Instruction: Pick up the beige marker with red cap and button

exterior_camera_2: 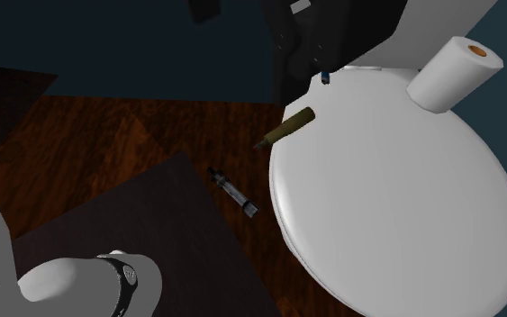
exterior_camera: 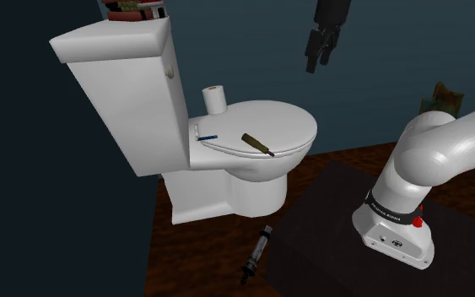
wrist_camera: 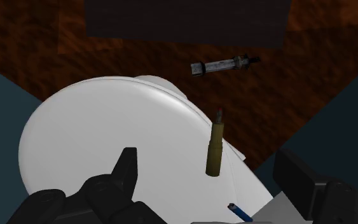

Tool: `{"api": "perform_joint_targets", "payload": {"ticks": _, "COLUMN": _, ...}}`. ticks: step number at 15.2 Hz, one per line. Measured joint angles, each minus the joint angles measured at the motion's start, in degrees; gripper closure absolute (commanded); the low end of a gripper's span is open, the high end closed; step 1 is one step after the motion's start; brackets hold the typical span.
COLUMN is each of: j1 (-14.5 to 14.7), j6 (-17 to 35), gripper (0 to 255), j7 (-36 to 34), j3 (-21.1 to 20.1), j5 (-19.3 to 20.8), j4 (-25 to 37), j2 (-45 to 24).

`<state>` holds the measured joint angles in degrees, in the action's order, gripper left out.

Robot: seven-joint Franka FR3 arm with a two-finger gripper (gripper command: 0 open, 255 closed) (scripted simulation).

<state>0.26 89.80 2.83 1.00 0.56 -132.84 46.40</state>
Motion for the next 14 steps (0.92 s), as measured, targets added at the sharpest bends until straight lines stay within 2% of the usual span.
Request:
{"api": "perform_joint_targets", "payload": {"ticks": 2, "j1": 0.03, "j6": 1.05, "gripper": 0, "j7": -0.28, "j3": -0.21, "j5": -0.11, "j4": -0.75, "j2": -0.23}}
{"api": "perform_joint_targets", "payload": {"ticks": 5, "j1": 0.21, "j6": 5.89, "gripper": 0, "j7": -1.69, "j3": -1.29, "j5": -0.64, "j4": -4.68, "j2": -0.52}}
{"api": "perform_joint_targets", "payload": {"ticks": 11, "j1": 0.70, "j6": 19.82, "gripper": 0, "j7": -5.13, "j3": -4.04, "j5": -1.85, "j4": -13.26, "j2": -4.42}}
{"api": "perform_joint_targets", "payload": {"ticks": 14, "j1": 0.77, "j6": 26.98, "gripper": 0, "j7": -6.78, "j3": -5.39, "j5": -2.15, "j4": -15.00, "j2": -9.06}}
